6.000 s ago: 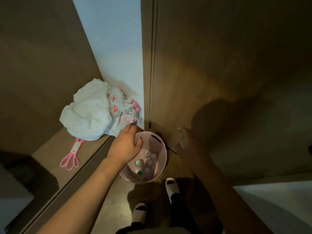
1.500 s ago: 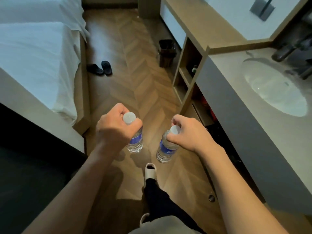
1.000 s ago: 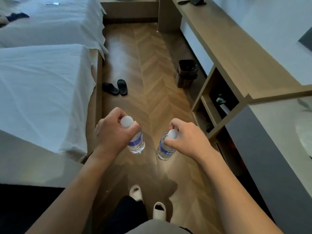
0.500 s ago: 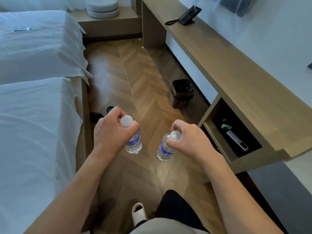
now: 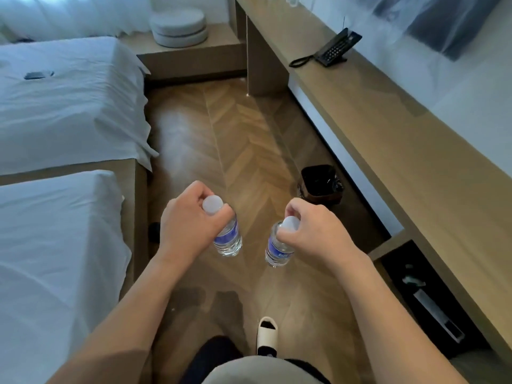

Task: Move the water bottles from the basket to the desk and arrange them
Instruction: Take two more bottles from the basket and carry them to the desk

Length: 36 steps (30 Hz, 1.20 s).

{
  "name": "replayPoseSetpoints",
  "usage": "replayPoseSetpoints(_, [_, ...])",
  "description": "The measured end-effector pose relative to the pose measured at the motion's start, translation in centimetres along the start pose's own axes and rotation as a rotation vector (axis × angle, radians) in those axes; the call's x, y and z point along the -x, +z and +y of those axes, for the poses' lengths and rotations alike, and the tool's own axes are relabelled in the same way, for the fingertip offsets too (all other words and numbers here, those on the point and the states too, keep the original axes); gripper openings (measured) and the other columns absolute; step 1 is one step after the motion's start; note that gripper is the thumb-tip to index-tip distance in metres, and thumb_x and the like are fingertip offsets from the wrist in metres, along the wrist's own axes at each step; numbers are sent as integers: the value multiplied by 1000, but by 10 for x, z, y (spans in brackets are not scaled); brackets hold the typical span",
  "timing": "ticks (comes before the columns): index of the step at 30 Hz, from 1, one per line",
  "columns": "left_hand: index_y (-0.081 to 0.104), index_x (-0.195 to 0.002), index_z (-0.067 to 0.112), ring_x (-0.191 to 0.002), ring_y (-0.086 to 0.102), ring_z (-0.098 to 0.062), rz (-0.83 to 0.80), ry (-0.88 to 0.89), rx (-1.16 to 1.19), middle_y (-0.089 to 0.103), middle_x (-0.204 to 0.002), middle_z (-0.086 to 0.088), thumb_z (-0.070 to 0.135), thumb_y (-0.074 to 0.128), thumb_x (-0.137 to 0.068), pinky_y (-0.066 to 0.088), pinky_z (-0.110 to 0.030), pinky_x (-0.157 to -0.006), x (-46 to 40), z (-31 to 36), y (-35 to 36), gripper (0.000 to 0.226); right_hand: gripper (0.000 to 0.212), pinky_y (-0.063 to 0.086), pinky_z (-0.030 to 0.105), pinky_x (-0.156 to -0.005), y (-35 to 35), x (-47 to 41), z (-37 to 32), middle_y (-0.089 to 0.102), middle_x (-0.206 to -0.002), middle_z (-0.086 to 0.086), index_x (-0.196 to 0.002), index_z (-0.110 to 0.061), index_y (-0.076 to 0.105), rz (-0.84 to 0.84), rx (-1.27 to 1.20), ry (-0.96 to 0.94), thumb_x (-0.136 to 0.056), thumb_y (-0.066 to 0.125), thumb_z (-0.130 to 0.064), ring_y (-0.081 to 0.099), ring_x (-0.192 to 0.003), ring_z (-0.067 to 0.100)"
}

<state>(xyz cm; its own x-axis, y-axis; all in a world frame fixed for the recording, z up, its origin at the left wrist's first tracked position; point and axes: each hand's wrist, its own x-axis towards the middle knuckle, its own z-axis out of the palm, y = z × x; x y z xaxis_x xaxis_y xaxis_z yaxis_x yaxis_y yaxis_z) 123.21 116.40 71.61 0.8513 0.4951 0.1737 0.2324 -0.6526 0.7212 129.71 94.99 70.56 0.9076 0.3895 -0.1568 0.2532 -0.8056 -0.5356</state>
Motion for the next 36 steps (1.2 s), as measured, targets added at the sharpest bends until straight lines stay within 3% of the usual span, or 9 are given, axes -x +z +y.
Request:
replayPoseSetpoints(3, [55,-72,21,-60,58,-11,22,-9,12,61,-64,7,31,76,-72,39,-23,-53,-59,2,9,23,24,40,29,-52,-18,-61,-8,56,-69,-5,-85,-24,51,14,-8,-21,-70,62,-38,55,-64,20])
replayPoseSetpoints(8, [54,-72,22,-62,58,-10,22,-24,9,61,-65,6,31,74,-70,45,-29,-56,-161,-6,32,22,26,54,38,-62,-36,-171,-17,61,-76,-5,-83,-25,53,43,-26,6,-68,64,-43,60,-72,19])
replayPoseSetpoints(13, [53,-71,25,-62,59,-10,-47,-42,81,60,-65,10,35,73,-67,53,-36,-58,-266,-27,51,23,30,56,40,-64,-35,-279,-33,62,-74,-6,-82,-25,53,26,21,32,-68,65,-48,61,-70,17])
replayPoseSetpoints(18, [50,-69,26,-56,55,-8,-51,-1,106,57,-59,9,32,75,-70,45,-28,-53,-379,-36,54,25,25,52,34,-57,-49,-375,-62,61,-73,-6,-82,-24,53,28,14,69,-70,65,-42,60,-68,16])
replayPoseSetpoints(23, [50,-71,25,-58,58,-13,-26,60,89,57,-61,7,35,75,-71,52,-35,-53,-476,-43,68,26,24,48,34,-55,-67,-465,-78,61,-72,-4,-81,-24,52,33,-22,73,-70,66,-40,59,-66,18])
replayPoseSetpoints(26, [50,-71,24,-60,58,-13,-23,35,48,57,-61,8,36,74,-69,47,-32,-54,-533,-43,84,26,24,47,30,-53,-73,-527,-80,61,-73,-5,-82,-24,54,25,-16,73,-70,67,-41,58,-67,14])
replayPoseSetpoints(29, [49,-69,24,-60,56,-12,-10,-7,5,57,-62,8,31,75,-69,40,-27,-55,-587,-46,105,27,28,54,36,-61,-74,-591,-78,62,-77,-5,-82,-25,55,-13,26,26,-67,66,-46,61,-71,16])
replayPoseSetpoints(36, [53,-69,21,-62,59,-17,22,-1,12,59,-61,5,37,72,-64,46,-32,-54,-723,-26,144,25,27,49,31,-57,-106,-736,-80,61,-75,-7,-82,-26,53,-20,41,-16,-69,65,-47,59,-68,14])
